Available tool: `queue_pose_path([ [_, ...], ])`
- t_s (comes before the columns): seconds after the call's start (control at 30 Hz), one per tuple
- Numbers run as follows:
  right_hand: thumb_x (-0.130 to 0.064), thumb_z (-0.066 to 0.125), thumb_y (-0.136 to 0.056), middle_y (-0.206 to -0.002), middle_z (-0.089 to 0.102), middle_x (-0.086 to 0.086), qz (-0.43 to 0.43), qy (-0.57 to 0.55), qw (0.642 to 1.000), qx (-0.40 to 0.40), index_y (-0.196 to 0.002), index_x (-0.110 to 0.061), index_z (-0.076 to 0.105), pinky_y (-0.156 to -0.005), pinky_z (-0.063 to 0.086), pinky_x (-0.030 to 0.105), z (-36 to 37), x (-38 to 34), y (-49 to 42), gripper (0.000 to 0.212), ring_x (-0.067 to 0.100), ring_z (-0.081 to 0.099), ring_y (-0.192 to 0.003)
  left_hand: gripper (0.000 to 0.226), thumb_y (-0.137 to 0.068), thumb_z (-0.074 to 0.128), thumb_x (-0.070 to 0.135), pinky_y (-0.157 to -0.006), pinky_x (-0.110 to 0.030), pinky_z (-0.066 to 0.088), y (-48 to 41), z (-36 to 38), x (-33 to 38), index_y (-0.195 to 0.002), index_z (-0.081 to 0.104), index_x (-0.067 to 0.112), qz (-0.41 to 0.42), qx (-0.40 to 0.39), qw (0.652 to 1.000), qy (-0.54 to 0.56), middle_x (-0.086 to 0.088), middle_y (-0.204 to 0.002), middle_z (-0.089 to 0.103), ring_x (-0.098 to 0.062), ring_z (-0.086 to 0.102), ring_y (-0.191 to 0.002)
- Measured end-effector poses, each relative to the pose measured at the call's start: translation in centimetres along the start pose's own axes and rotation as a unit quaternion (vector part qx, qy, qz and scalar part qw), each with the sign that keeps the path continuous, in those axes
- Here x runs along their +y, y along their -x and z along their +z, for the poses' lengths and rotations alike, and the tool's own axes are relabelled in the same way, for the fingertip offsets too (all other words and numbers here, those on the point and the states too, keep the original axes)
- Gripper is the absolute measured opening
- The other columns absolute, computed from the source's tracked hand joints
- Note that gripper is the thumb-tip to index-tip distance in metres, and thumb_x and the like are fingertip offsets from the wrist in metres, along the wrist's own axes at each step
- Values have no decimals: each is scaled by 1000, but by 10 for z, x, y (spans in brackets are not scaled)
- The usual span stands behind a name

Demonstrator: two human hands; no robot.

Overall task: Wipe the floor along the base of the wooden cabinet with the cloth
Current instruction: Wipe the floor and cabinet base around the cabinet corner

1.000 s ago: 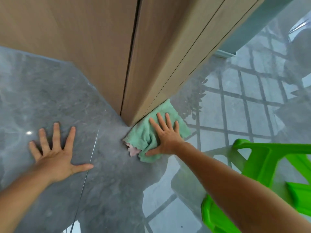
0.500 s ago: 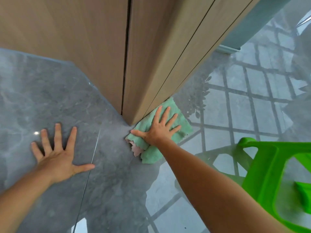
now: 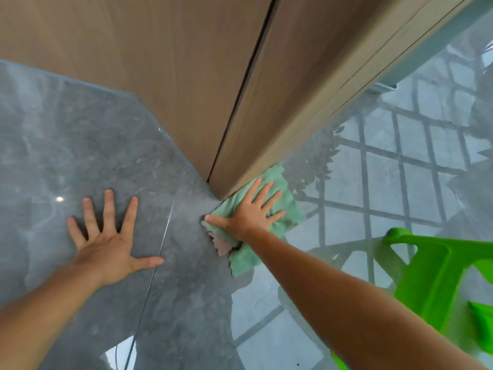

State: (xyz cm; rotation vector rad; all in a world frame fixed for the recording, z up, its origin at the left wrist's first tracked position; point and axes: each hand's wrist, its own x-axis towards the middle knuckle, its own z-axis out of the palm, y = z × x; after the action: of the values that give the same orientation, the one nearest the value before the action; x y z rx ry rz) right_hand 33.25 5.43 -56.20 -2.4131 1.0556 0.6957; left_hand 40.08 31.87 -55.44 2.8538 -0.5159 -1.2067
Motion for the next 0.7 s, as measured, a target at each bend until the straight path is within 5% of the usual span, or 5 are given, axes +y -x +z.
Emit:
queue_pose_path([
  [0.17, -101, 37, -25, -152, -41, 19, -89, 45, 995, -24, -134, -15, -48, -96, -25, 75, 59, -27, 55, 163, 42, -52, -126, 145, -26, 20, 109, -111, -66, -20, -5, 5, -3, -132, -51, 40, 7, 17, 1000, 7, -4, -138, -65, -42, -50, -134],
  [0.27, -97, 54, -38, -152, -41, 16, -233, 128, 964, -25, -145, -23, -36, -93, -32, 74, 80, -30, 78, 158, 43, -47, -133, 146, -26, 29, 108, -112, -64, -22, -8, 9, -9, -131, -50, 44, 20, 46, 999, 18, -1, -140, -64, -36, -59, -127],
  [0.43, -92, 54, -53, -165, -18, 7, -429, 252, 868, -2, -154, -32, -15, -110, -15, 69, 65, -48, 58, 136, 38, -25, -146, 141, -35, 28, 107, -118, -63, 1, -8, 13, -49, -155, -11, 43, 36, 154, 987, 7, -5, -166, -25, -46, -12, -151],
  [0.57, -93, 42, -64, -164, -22, -1, -440, 259, 860, 16, -151, -45, -13, -114, -8, 67, 32, -100, 1, 114, 35, -27, -146, 122, -56, 26, 102, -115, -70, 6, -5, 16, -79, -156, 2, 37, -101, 211, 970, 69, -11, -169, -5, -55, -2, -148],
  [0.7, -95, 39, -64, -164, -24, 2, -423, 213, 880, 47, -151, -49, -11, -115, -16, 61, 32, -150, -30, 111, 37, -30, -145, 114, -67, 24, 95, -113, -74, 6, -10, 27, -80, -158, 11, 27, -106, 254, 961, 30, -19, -167, 10, -55, 3, -149],
])
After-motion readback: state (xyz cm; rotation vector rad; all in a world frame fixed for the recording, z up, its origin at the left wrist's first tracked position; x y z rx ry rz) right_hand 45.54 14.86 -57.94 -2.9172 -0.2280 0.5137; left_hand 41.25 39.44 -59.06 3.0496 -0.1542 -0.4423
